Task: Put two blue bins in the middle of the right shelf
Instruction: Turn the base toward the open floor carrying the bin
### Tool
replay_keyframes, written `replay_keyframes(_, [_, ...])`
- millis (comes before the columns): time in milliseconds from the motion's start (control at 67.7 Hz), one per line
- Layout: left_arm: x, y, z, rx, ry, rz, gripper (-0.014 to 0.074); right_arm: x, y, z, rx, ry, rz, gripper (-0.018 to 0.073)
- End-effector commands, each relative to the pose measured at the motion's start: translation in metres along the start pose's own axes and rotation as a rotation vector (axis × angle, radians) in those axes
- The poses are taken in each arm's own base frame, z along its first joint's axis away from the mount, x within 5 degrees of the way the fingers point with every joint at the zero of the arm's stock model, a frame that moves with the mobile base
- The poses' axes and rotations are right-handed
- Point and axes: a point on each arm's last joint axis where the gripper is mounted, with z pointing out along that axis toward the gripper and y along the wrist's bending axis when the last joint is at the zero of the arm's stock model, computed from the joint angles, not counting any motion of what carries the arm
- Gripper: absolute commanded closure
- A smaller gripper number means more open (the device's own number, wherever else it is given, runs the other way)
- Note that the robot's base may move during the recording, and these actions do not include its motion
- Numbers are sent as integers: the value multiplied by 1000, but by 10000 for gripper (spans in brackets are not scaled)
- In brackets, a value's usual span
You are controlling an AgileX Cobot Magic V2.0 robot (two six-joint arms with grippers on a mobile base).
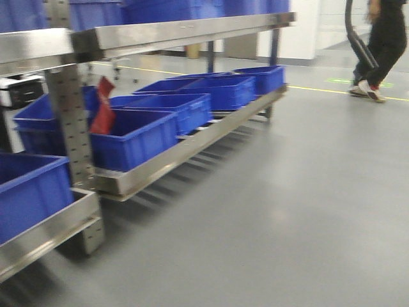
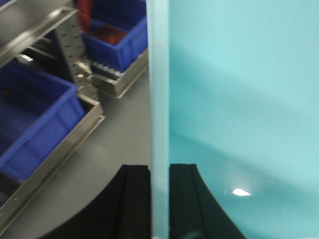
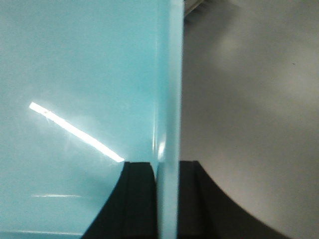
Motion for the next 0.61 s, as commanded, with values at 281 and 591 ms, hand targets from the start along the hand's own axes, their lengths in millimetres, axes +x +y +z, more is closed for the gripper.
replay_keyframes(281, [-14,-3,-13,55,-141,-14,707,-11,-1,-15,-48,-95,13,725])
replay_keyframes(591, [-14,-3,-13,55,-141,-14,707,-11,-1,-15,-48,-95,13,725])
